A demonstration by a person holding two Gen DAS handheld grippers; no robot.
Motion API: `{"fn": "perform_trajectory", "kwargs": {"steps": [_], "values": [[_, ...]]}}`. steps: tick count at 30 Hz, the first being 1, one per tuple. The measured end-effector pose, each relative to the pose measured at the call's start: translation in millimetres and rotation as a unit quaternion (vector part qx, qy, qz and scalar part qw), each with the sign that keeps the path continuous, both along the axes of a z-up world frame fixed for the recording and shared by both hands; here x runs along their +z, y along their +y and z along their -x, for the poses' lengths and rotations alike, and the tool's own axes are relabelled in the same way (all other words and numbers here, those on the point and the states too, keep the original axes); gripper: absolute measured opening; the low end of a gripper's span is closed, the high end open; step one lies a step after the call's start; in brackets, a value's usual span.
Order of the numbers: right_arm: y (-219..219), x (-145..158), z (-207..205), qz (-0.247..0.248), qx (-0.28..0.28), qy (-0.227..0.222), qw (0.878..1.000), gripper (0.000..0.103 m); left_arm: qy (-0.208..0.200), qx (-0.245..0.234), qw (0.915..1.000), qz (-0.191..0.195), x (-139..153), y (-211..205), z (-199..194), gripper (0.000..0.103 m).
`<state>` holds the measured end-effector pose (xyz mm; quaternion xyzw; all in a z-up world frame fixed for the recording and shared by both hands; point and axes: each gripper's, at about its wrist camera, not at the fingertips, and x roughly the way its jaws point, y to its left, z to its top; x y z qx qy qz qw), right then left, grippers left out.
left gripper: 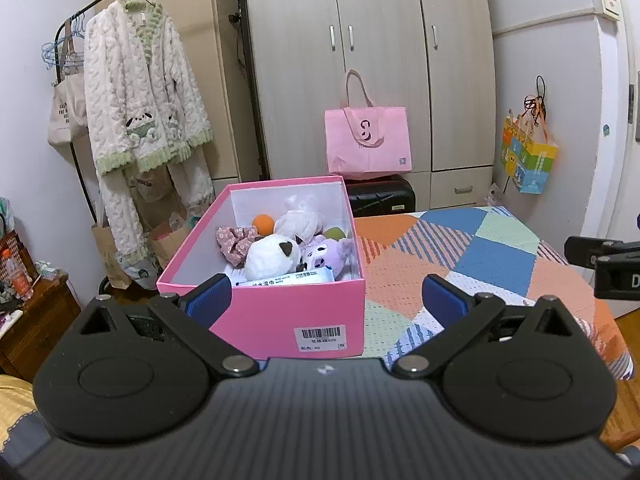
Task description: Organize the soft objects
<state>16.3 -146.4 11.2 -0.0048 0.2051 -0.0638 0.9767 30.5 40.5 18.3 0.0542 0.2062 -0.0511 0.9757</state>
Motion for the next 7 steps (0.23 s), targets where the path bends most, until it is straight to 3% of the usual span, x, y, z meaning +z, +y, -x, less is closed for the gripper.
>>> {"fn": "perform_trajectory", "kwargs": {"steps": [7], "values": [[-0.2, -0.6, 0.0, 0.001, 0.0, 0.0, 1.0, 0.103, 0.004, 0.002, 1.0, 0.001, 0.8, 1.8, -1.8, 0.103]]}}
